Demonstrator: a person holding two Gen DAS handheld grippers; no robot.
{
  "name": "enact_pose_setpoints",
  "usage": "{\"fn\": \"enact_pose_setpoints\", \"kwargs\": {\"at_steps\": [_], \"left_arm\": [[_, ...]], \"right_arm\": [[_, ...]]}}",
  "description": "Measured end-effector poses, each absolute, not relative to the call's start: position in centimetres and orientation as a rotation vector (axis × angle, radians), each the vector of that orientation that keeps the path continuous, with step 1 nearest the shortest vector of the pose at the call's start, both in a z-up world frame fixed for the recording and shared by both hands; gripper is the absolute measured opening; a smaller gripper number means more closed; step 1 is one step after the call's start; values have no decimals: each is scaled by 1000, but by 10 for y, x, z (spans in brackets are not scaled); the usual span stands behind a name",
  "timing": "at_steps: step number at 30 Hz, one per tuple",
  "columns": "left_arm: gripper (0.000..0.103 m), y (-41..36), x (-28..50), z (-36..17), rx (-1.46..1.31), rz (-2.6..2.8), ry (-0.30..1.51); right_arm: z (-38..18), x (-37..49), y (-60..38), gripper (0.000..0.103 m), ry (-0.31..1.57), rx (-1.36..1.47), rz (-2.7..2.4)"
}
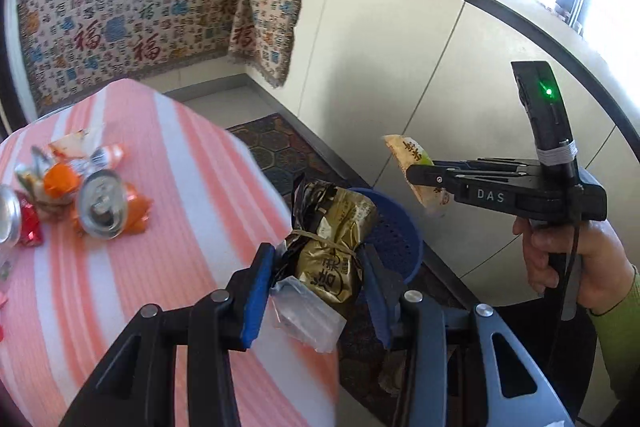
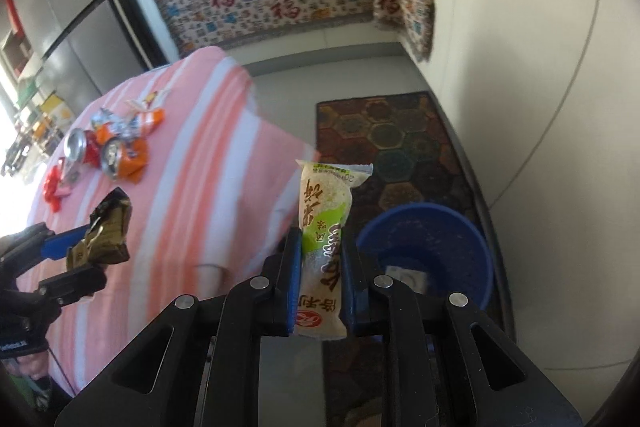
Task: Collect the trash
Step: 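Open both tools over the blue wastebasket to drop the snack and wrapper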
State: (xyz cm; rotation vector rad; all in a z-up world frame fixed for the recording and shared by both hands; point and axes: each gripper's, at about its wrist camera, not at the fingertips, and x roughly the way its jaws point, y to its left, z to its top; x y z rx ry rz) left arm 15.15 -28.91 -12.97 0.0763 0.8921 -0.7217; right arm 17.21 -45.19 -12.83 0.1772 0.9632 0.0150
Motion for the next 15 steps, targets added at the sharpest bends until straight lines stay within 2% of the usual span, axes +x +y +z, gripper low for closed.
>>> {"fn": "enact_pose_setpoints", "kwargs": {"at_steps": [15], "left_arm": [[44,-427,214,-208,126,-825,986]], "right_arm": [[-193,179,-564,18,1037,329,-121]]}}
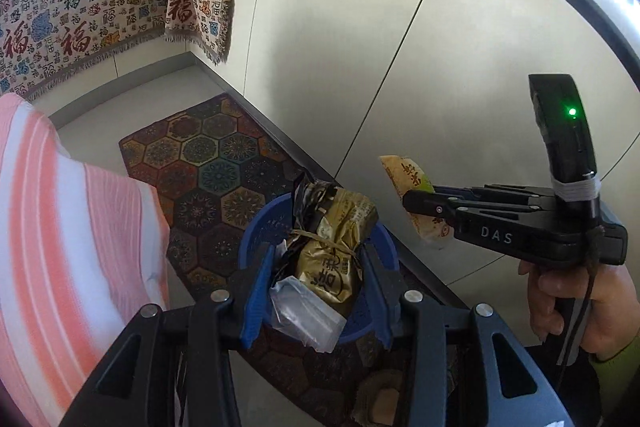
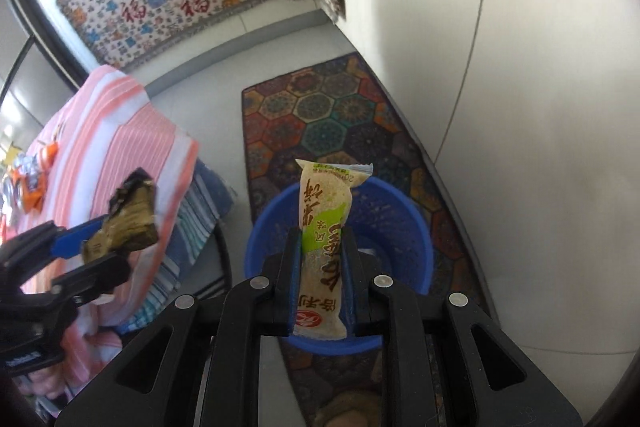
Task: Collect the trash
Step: 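Open both tools over the blue wastebasket to drop the snack and wrapper, then move both tools back over the table toward the remaining trash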
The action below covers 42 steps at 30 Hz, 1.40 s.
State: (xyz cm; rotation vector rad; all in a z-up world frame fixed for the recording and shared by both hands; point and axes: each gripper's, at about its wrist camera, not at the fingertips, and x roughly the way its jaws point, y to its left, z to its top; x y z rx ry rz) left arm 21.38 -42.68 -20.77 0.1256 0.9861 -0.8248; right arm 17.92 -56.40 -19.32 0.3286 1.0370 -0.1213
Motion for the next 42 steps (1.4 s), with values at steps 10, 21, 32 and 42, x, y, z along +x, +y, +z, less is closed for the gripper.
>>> {"fn": "enact_pose_setpoints", "kwargs": {"at_steps": [10,21,32,42], "left_arm": [[44,-462,230,-238,138,-838,1039],[65,-488,250,-253,113,-829,1055],[65,-417,211,-193,132,-802,933],[65,-281,159,-161,167,-602,869]], "right_arm": [[-203,182,-585,18,1049,368,-149],[-195,176,-596,48,992,372,-211],[-149,163,-565,74,813,280,-233],[-118,151,-465,84,664,126,-76]]}}
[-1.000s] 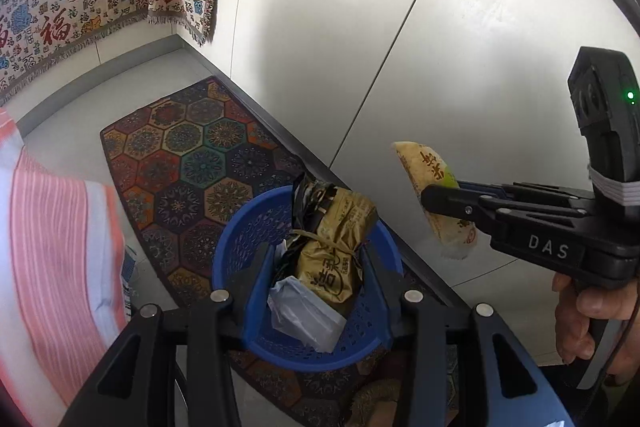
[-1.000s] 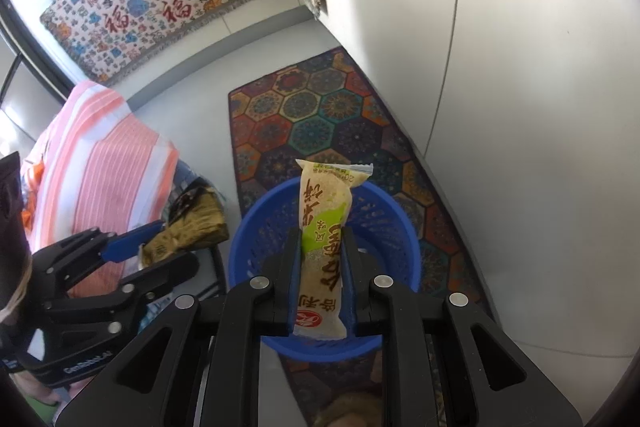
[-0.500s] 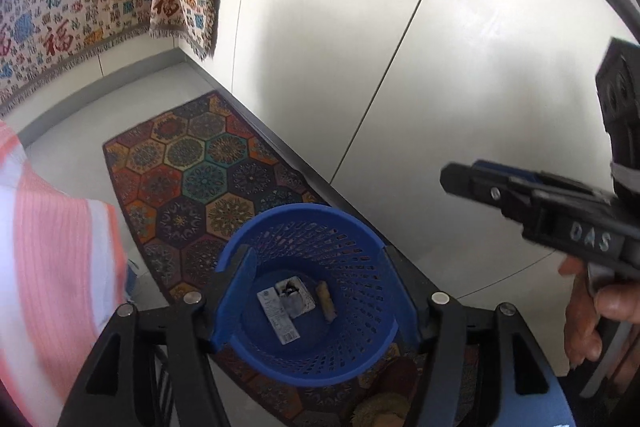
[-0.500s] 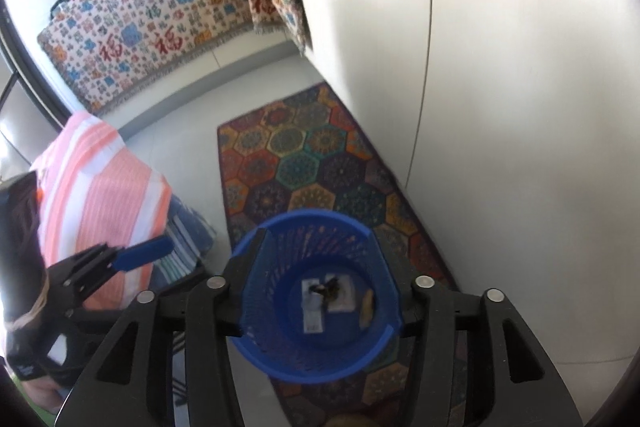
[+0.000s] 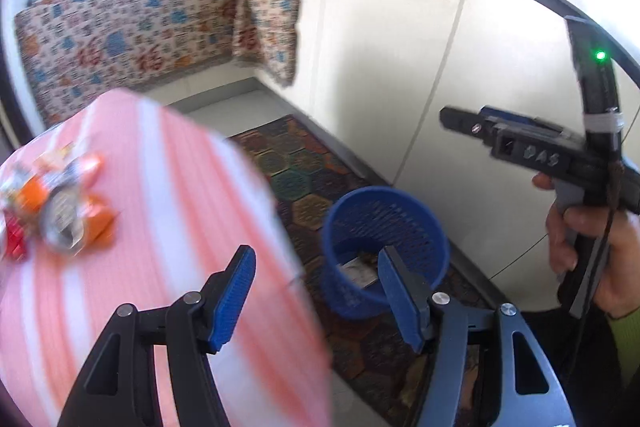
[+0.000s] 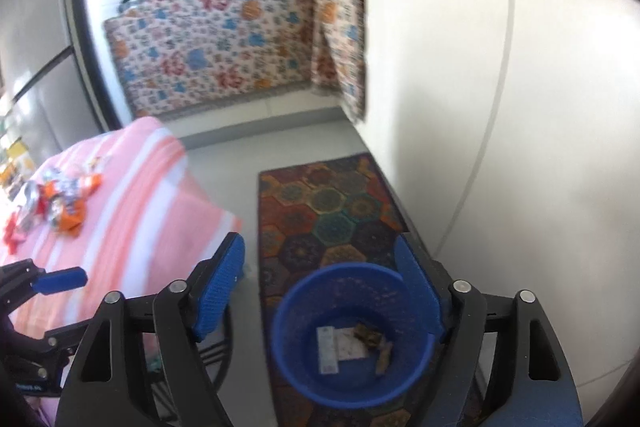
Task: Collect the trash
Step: 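Move both tools back over the table toward the remaining trash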
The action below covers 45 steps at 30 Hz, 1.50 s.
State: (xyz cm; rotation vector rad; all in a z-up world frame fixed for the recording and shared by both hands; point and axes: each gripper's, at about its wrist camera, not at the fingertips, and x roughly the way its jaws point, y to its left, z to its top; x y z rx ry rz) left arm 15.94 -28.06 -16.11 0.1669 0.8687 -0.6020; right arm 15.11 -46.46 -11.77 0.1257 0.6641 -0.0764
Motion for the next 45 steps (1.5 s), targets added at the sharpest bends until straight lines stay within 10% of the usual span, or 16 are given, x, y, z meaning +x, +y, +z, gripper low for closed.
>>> {"fn": "enact_pose_setpoints", "kwargs": {"at_steps": [20,29,45], "left_arm": [[70,-13,127,-189,66,-73,920],[93,-5,137,-193,38,-39,935],[95,-2,138,-193,3,-17,929]], "right_arm": [[-174,168,-163,89,852,-165,462],[-182,176,-158,101,892,-173,441],[-181,173,-160,102,892,-171,443]]}}
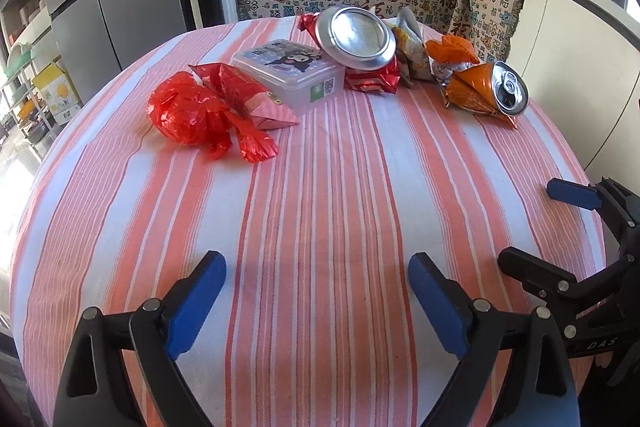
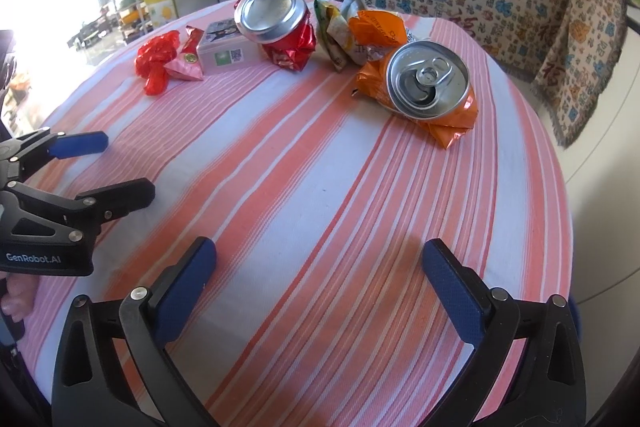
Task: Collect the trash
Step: 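Move both tools back over the table toward the remaining trash, then grasp the red plastic bag with the left tool while the right tool grasps the orange crushed can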
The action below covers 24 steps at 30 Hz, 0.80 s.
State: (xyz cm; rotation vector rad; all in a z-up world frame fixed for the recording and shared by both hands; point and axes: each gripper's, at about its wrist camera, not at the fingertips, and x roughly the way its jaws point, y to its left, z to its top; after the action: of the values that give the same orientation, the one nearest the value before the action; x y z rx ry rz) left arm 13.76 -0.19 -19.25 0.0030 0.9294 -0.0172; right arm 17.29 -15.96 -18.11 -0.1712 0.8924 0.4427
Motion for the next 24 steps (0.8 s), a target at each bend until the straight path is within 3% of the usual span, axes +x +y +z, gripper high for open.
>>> {"fn": "enact_pose_setpoints", "kwargs": {"at_steps": [6,13,22,23,24], "left_arm": [[95,48,128,-186,-246,44,857],[95,72,167,-153,-249,94,770],[93,99,224,-173,-256,186,869],[81,100,222,-173,-249,172,865],[60,100,220,-172,-234,150,865]], "right_arm": [[-181,173,-159,102,893,-170,446],[-182,173,-158,102,894,-170,446],[-182,173,-157,103,895,-169,446],[-182,173,-157,102,894,-170,446],[-182,173,-157,102,895,-170,445]]}}
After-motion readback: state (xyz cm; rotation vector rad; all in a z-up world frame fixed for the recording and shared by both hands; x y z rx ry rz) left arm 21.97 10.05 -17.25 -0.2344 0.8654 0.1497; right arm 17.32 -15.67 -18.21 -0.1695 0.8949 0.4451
